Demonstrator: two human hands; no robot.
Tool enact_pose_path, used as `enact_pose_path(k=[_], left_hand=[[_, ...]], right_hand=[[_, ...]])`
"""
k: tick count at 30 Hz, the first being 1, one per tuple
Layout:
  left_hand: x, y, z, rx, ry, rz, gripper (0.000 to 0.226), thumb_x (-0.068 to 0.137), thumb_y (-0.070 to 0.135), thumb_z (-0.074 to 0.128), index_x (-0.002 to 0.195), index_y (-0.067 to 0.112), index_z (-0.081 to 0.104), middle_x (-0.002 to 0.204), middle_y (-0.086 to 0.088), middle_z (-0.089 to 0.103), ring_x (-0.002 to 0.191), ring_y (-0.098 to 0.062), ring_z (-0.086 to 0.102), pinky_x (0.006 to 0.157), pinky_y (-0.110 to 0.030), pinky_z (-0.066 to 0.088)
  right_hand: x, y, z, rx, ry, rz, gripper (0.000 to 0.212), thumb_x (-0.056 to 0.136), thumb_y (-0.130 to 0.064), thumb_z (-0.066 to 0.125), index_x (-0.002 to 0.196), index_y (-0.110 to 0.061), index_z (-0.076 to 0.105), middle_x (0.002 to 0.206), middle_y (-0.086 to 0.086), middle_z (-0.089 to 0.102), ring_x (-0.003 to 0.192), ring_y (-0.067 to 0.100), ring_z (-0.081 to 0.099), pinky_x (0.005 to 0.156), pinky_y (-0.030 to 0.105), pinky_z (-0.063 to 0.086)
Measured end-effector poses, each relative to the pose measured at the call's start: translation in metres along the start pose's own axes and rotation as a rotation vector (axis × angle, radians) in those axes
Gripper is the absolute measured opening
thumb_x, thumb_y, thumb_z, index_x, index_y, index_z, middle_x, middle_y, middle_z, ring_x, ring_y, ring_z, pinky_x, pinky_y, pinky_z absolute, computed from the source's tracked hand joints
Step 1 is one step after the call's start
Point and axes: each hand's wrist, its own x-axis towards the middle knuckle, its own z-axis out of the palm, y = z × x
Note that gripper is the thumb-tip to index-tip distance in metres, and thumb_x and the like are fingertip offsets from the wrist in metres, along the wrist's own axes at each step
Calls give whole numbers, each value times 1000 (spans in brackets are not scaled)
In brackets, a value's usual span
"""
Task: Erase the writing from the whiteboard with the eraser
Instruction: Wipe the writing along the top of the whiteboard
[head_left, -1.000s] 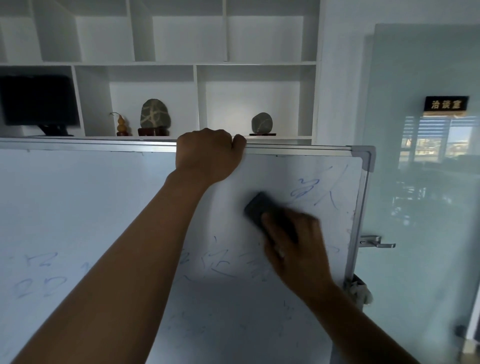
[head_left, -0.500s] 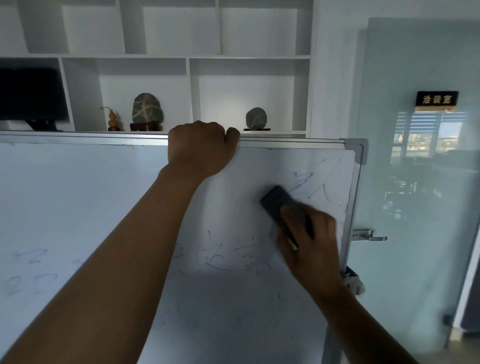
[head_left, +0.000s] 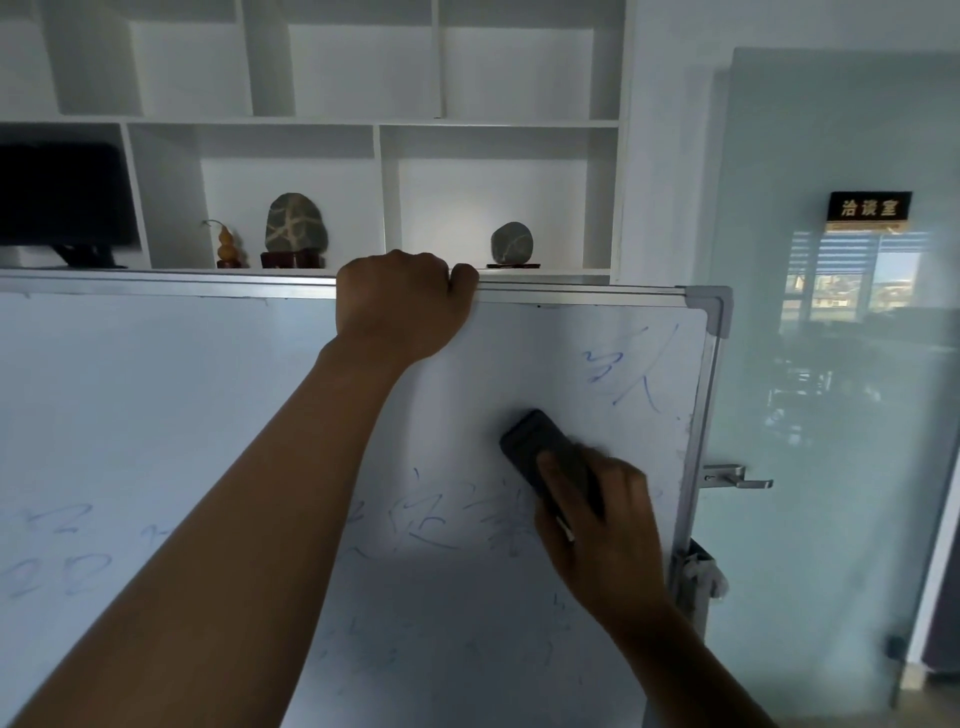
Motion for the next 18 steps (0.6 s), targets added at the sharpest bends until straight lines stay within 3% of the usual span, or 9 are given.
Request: enact_pose_path(k=[4, 5, 8, 9, 12, 13, 17, 18], left_hand=[[0, 1, -1, -1, -2, -6, 53, 96, 37, 27, 54, 12, 45, 54, -7, 48, 57, -29, 51, 59, -26, 36], [0, 0, -1, -4, -5, -12, 53, 96, 37, 27, 54, 11, 46, 54, -7, 48, 57, -29, 52, 59, -26, 37], [-1, 1, 0, -33, -13, -15, 55, 96, 38, 27, 54, 10, 48, 54, -7, 49, 58, -29, 55, 65, -29, 45], [-1, 0, 0, -34, -13, -14, 55, 96, 38, 27, 54, 10, 48, 54, -7, 50, 58, -29, 55, 67, -30, 47], [0, 0, 0, -10, -11, -9, 55, 96, 38, 26, 55, 11, 50, 55, -7, 51, 58, -28, 54, 65, -28, 44], [1, 0, 0, -5, -13, -11, 55, 96, 38, 26, 56, 11, 51, 55, -7, 51, 58, -28, 54, 64, -28, 43], [1, -1, 2, -16, -6, -19, 56, 96, 38, 27, 54, 9, 51, 53, -8, 51, 58, -29, 55, 68, -30, 47], [0, -1, 3, -20, -1, -13, 57, 95, 38, 26, 54, 9, 51, 53, -8, 51, 57, -29, 55, 69, -30, 49]], right_hand=[[5, 15, -7, 155, 173, 411, 45, 89, -32, 56, 128, -11, 59, 117, 18, 52, 103, 33, 47, 90, 20, 32], [4, 12, -7, 156, 167, 409, 46, 87, -32, 56, 128, -10, 59, 117, 18, 52, 102, 33, 47, 89, 21, 33], [-2, 4, -7, 46, 36, 105, 42, 89, -29, 54, 129, -15, 53, 118, 17, 53, 101, 33, 48, 87, 33, 39], [-1, 11, -9, 27, 42, 88, 41, 90, -29, 54, 128, -14, 53, 117, 16, 53, 100, 33, 48, 87, 34, 39], [3, 24, -15, 111, 205, 461, 46, 89, -34, 56, 126, -7, 60, 116, 17, 50, 102, 35, 47, 88, 23, 32], [2, 22, -15, 132, 222, 503, 47, 89, -35, 56, 127, -7, 60, 116, 18, 50, 102, 35, 46, 87, 23, 31], [-10, 21, -13, -14, 25, 128, 41, 93, -32, 53, 129, -14, 54, 119, 17, 52, 99, 35, 51, 87, 34, 36], [-12, 29, -14, -14, 41, 183, 41, 92, -33, 53, 128, -13, 55, 119, 18, 53, 100, 36, 51, 88, 34, 37]])
